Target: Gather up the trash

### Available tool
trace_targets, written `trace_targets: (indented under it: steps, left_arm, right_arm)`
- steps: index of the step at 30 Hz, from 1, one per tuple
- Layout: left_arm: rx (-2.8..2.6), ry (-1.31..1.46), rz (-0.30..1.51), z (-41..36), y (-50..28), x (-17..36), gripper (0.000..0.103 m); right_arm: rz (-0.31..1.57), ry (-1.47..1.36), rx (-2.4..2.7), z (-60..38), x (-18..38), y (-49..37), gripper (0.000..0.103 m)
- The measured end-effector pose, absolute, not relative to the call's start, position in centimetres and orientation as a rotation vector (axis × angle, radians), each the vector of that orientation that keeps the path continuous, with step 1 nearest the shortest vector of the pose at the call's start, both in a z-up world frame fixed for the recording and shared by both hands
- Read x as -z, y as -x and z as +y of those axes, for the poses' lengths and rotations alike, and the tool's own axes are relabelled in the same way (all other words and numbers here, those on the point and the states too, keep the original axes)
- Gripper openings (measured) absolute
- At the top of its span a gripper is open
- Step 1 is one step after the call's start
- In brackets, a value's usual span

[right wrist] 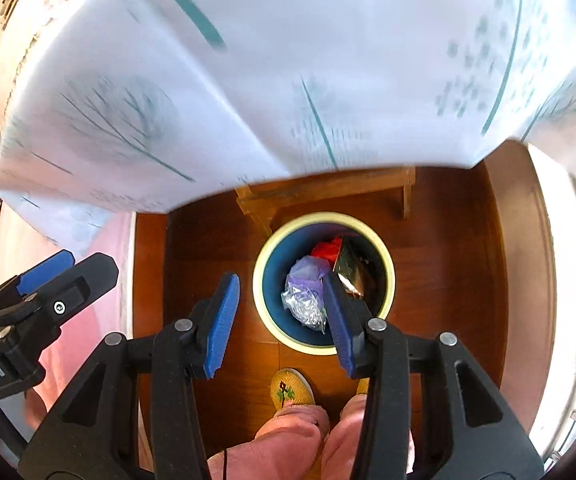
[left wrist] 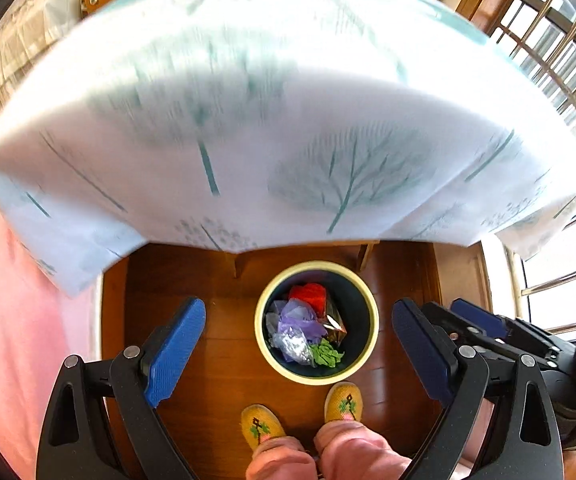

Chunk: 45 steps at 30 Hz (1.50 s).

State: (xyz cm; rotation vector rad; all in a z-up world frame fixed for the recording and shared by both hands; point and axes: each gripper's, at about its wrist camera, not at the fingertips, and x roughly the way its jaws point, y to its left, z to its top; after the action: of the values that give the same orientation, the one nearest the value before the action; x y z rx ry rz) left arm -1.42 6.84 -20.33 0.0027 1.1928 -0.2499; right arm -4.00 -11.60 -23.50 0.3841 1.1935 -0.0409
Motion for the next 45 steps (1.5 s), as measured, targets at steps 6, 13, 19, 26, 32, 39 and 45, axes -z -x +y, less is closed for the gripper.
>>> trace_targets:
  steps: [6, 13, 19, 26, 32, 39, 45]
  left_arm:
    - [0.210, -0.006, 1.172, 7.6, 0.7, 14.7, 0.096]
    - [0.172, -0.042, 1.124, 8.2, 0.6, 6.9, 0.096]
    - [0.174, -0.071, 1.074, 7.7, 1.2, 1.1, 0.096]
    - [0.139, -0.074, 1.016, 7.3, 0.8, -3.8, 0.096]
    - [0.131, -0.050, 0.987, 6.6, -0.2, -6.4, 0.096]
    - [0.132, -0.054, 0.980, 5.5, -0.3, -7.4, 0.096]
    - [0.122, -0.055, 0.979, 5.0, -0.4, -7.6, 0.096]
  right_arm:
    - [1.169, -0.381, 0.063, -11.7, 17.4, 3.2, 0.040]
    - [1.105, -0.312, 0.035, -10.8, 8.1, 2.6, 0.040]
    - [1.061, -0.268, 0.020, -10.1, 1.2, 2.3, 0.040]
    - [1.015, -0.252, 0.030, -10.3, -5.2, 1.5, 0.040]
    - [0.959, -0.208, 0.025, -10.1, -8.6, 1.0, 0.040]
    - [0.938, -0.185, 0.016, -9.7, -10.3, 1.0, 0.040]
    - [0.933, -0.192, 0.016, -9.5, -10.2, 0.8, 0.040]
